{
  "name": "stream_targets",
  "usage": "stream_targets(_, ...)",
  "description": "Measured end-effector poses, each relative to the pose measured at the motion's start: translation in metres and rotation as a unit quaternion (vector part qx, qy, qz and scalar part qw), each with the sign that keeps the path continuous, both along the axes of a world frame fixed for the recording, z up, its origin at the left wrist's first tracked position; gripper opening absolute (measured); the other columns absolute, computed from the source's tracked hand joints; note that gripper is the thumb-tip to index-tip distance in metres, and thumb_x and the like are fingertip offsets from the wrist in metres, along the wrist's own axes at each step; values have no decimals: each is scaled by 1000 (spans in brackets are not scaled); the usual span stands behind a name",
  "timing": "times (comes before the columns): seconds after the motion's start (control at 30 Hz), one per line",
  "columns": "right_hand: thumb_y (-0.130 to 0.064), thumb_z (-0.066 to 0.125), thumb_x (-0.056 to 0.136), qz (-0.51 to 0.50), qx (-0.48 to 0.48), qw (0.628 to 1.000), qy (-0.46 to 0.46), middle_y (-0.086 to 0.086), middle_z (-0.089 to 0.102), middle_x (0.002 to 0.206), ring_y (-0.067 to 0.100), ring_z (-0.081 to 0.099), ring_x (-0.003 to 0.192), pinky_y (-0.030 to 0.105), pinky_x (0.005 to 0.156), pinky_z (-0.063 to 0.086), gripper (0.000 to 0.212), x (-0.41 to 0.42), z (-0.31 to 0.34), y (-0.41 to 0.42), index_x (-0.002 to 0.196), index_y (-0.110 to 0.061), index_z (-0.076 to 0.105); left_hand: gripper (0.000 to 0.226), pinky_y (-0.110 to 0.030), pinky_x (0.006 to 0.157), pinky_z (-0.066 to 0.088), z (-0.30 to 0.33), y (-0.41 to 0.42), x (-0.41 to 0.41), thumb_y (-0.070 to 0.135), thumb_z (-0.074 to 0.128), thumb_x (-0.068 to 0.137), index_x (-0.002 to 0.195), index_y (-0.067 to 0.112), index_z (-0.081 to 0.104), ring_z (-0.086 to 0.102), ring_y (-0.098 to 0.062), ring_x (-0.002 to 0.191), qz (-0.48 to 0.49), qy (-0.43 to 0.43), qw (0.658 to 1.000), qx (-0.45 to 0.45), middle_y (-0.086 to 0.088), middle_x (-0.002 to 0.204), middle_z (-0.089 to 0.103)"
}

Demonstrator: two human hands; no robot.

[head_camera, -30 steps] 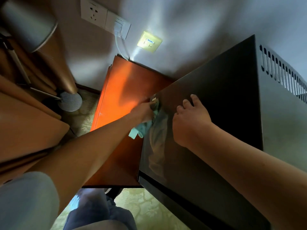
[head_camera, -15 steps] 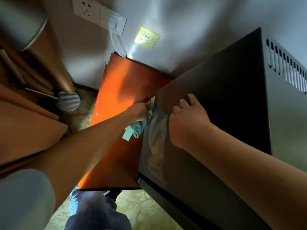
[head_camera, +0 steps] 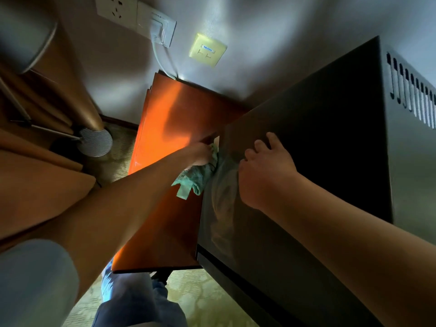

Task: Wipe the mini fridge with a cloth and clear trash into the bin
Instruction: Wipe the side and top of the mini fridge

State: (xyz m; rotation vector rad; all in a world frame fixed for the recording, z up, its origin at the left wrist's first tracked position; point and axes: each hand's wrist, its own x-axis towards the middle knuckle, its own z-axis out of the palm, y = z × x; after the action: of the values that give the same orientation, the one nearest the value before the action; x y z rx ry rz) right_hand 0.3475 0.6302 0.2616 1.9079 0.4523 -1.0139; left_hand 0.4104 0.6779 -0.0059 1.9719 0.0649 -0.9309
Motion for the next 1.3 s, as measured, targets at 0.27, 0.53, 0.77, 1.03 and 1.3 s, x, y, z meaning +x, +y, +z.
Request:
stream_targets(0.27, -43, 27, 102, -2, -4, 1000, 2, 14, 24, 163, 38, 10, 152, 59, 119, -4, 60, 0, -1, 2, 156, -16, 29, 42, -41, 91, 48, 0, -4, -7, 14, 43, 103, 144, 11, 50, 58, -34, 112, -43, -39, 997, 57, -17, 135, 58)
stream_targets(0.53, -44, 32, 103, 8, -53, 998, -20, 15, 18, 165, 38, 6, 153, 59, 121, 0, 62, -11, 16, -1, 157, -16, 26, 54, -23, 58, 42, 30, 4, -33, 14, 43, 104, 155, 33, 39, 54, -11, 77, -37, -59, 997, -32, -1, 123, 56)
stream_targets(0.77, -44, 33, 102, 14, -42, 998, -34, 15, 21, 164, 39, 7, 152, 58, 122, 1, 61, -28, 20, -5, 156, -16, 30, 66, -34, 71, 42, 65, -1, -42, 16, 43, 100, 158, 44, 27, 59, -27, 100, -24, -136, 989, 58, -15, 151, 42)
stream_targets(1.03, -41, 35, 103, 24, -71, 995, -72, 16, 17, 165, 39, 5, 153, 57, 122, 5, 62, -50, 30, -2, 158, -15, 24, 65, -32, 73, 38, 74, 9, -86, 23, 44, 101, 156, 50, 25, 49, -19, 99, -75, -177, 980, 49, -10, 145, 45)
stream_targets(1.3, -40, 27, 104, 30, -64, 994, -87, 16, 16, 165, 39, 4, 153, 55, 123, 2, 60, -72, 42, -5, 157, -12, 26, 68, -43, 87, 54, 80, 13, -83, 17, 52, 96, 155, 45, 33, 60, -38, 114, -131, -168, 970, 121, -14, 140, 50)
